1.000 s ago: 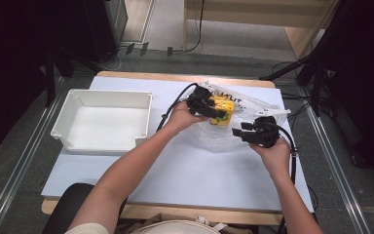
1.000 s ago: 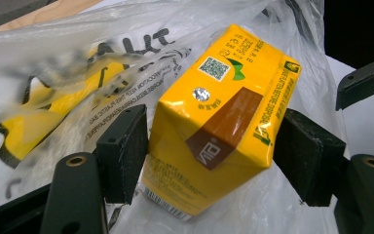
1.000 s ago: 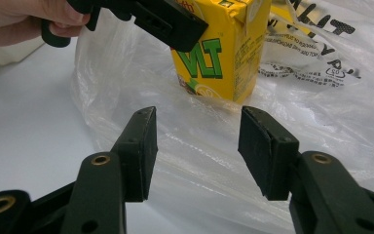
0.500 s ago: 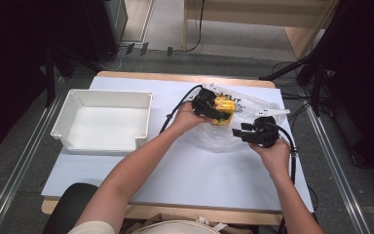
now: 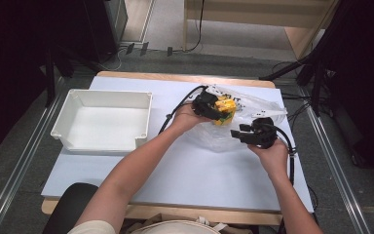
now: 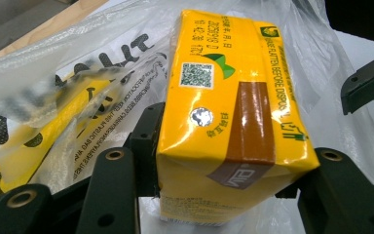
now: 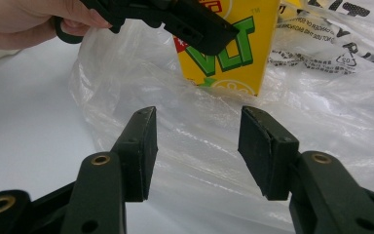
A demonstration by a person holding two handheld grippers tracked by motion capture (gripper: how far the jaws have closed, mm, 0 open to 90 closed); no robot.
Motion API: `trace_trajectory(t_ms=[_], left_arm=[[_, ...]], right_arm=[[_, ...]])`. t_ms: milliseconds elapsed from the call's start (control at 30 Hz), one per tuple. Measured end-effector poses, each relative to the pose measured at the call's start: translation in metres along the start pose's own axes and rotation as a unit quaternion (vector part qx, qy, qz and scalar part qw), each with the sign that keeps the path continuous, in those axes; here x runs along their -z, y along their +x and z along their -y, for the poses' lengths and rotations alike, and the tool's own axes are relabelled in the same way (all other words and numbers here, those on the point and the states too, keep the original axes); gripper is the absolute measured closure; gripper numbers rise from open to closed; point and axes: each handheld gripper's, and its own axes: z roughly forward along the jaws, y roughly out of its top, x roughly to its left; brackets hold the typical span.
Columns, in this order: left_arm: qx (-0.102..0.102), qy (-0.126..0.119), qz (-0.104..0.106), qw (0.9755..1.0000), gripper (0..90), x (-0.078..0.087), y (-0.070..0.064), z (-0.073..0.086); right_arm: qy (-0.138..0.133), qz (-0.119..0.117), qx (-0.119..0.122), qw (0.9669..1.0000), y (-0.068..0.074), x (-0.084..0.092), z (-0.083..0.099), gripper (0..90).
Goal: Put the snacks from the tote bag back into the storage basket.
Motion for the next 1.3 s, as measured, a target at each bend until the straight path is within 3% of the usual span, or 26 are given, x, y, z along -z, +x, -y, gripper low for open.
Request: trace_trajectory(t_ms=[133,267,433,800,1300], left_arm=[[0.006,0.004,-0.005,1.0000,52.4,0.001,0.000,-0.001],[0.025,0.007,0.001,0.9997,52.8,0.003,0.002,-0.003],[0.024,0.001,0.001,0.9997,52.8,0.010,-0.001,-0.010],[0.025,0.006,0.008,0.9996,52.8,0.032,-0.005,-0.028],[0.052,0.001,0.020,0.9984,52.8,0.066,-0.007,-0.035]], right_arm=[[0.003,-0.005,-0.001,1.0000,0.002,-0.003,0.000,50.0],[0.003,-0.006,0.002,1.0000,0.003,-0.004,0.000,50.0],[0.002,-0.007,0.002,1.0000,0.003,-0.004,0.000,50.0],[-0.004,-0.008,0.005,0.9999,0.005,-0.003,0.000,50.0],[-0.015,-0.013,0.005,0.9998,0.012,0.001,-0.003,49.9]])
